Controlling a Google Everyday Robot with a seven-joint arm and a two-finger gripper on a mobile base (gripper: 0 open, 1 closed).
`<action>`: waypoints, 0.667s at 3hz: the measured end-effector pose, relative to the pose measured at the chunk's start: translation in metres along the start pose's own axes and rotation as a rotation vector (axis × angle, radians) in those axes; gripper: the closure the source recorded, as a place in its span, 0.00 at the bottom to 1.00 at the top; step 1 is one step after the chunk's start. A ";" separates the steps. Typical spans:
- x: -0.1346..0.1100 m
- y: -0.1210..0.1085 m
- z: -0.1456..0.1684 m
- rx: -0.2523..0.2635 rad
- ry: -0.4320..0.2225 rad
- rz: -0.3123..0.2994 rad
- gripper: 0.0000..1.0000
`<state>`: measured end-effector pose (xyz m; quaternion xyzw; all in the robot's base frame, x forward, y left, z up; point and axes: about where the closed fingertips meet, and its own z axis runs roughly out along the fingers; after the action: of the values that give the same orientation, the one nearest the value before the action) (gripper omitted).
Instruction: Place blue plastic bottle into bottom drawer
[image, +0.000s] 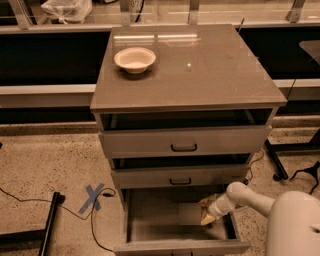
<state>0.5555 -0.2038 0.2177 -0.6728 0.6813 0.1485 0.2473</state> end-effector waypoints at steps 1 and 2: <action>-0.003 -0.002 0.011 -0.018 -0.001 0.026 0.36; -0.004 -0.005 0.017 -0.029 -0.006 0.043 0.13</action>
Offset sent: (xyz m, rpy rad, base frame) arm 0.0135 0.0119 -0.0125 0.0153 0.0600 -0.0340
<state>0.5622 -0.1917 0.2065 -0.6611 0.6926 0.1656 0.2365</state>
